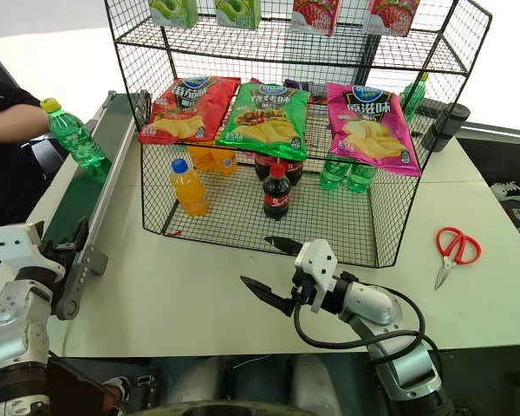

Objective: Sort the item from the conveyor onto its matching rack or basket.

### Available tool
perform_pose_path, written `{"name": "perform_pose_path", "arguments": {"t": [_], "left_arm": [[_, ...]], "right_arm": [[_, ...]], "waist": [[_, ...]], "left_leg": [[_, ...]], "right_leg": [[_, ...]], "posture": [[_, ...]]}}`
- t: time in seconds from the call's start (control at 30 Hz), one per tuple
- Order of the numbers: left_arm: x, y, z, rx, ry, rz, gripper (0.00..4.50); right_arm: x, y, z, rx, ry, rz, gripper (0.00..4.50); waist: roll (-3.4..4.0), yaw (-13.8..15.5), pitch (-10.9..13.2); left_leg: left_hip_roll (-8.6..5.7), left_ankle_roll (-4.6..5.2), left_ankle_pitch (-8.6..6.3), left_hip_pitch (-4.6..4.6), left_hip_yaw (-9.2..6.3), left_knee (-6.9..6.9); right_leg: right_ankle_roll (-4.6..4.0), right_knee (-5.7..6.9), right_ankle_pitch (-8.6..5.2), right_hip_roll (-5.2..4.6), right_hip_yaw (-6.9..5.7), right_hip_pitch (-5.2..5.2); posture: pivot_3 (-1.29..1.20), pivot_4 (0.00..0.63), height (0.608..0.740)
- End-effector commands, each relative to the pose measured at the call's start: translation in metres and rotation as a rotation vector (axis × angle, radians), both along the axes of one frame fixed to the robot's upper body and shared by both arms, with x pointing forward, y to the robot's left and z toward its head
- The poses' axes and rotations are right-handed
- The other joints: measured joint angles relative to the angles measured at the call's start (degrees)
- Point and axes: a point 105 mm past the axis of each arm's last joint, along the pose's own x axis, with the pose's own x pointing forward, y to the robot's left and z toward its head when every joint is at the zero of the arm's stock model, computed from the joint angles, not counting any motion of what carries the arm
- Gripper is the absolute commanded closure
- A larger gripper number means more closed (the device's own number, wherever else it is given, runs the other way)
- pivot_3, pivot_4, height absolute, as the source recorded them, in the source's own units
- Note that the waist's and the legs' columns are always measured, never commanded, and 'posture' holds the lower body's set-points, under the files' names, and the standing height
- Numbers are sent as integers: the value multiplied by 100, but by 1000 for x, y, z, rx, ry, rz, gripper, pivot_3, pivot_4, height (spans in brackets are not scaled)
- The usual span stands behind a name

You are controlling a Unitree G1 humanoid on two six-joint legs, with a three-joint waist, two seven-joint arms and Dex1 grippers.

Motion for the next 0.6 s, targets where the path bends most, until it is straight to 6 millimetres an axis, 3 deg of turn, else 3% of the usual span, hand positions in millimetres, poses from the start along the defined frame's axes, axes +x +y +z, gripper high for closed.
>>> {"name": "perform_pose_path", "arguments": {"t": [0.03,0.6], "left_arm": [[-3,10,17,47,-52,33,0],[-2,23,23,64,-97,127,0]], "right_arm": [[-1,4,9,32,-34,19,60],[0,7,9,41,-34,39,60]], "waist": [[0,1,0],[1,-5,1]], "left_leg": [[0,0,0,0,0,-1],[-6,-1,0,-3,2,-6]], "right_leg": [[0,0,0,-1,0,0],[-1,-4,0,-11,-3,-3]], "posture": [[0,150,740],[0,150,740]]}}
